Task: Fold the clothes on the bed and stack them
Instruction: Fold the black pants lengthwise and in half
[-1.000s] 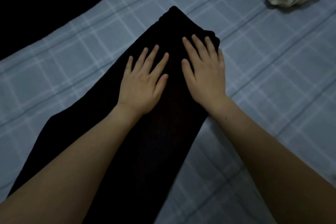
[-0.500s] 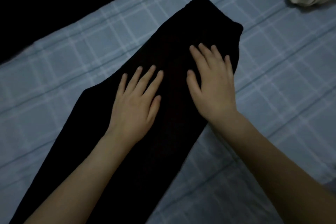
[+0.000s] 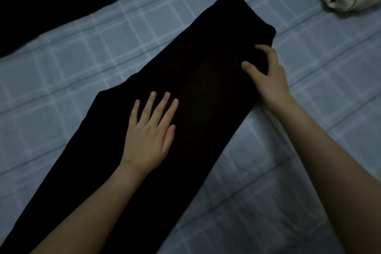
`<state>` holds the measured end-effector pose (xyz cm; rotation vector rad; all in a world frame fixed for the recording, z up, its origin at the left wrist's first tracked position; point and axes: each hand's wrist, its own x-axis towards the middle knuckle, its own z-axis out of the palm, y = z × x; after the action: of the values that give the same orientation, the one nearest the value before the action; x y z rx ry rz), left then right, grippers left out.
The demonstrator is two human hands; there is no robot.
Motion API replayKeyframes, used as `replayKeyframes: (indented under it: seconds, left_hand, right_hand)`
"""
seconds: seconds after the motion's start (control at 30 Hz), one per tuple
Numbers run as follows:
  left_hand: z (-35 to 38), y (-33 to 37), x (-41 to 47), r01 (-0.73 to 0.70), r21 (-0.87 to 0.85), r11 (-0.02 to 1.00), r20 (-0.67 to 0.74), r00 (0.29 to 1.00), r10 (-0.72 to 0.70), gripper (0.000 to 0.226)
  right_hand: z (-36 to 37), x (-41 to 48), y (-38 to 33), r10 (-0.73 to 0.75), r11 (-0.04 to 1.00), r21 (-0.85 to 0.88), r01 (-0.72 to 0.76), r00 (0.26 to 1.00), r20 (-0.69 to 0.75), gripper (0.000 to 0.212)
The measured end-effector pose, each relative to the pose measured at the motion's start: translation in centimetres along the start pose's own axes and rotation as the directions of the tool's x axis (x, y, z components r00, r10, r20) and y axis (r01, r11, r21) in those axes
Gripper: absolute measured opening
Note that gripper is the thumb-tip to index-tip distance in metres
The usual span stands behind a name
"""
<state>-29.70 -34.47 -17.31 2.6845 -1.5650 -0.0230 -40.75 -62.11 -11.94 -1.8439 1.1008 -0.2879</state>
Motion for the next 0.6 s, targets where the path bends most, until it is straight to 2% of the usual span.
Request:
replayKeyframes:
  seconds: [0.07,0.17,0.33,0.43,0.53,0.6]
  left_hand:
    - [0.2,0.2,0.0,0.008,0.003,1.000,-0.015,1.000,-0.008,0.057]
    - [0.4,0.4,0.0,0.012,0.004,1.000,-0.023,1.000,-0.012,0.057]
    - [-0.3,0.6,0.0,0.011,-0.042,0.999,0.020,1.000,-0.010,0.058]
    - [-2.7,0.7,1.3,0.072,-0.273,0.959,0.028,0.997,-0.067,0.060]
    - [-7.4,1.7,5.0,0.000,-0.616,0.788,-0.122,0.988,-0.095,0.056]
    - [-11.0,2.6,8.4,-0.080,-0.763,0.642,-0.211,0.969,-0.131,0.056]
  right_hand:
    - [-0.4,1.1,0.1,-0.103,0.990,0.104,0.100,0.994,0.022,0.067]
    - [-0.5,2.6,0.0,-0.092,0.961,0.261,0.090,0.996,-0.004,0.082]
    - [-0.4,2.6,-0.9,-0.073,0.854,0.510,0.102,0.994,-0.077,0.076]
    - [-0.8,1.3,-2.2,-0.136,0.818,0.545,0.185,0.982,-0.129,0.079]
    - [-1.0,0.1,-3.9,-0.192,0.807,0.542,0.234,0.972,-0.135,0.095]
    - [-1.0,-0.8,-5.2,-0.180,0.817,0.536,0.211,0.978,-0.110,0.109]
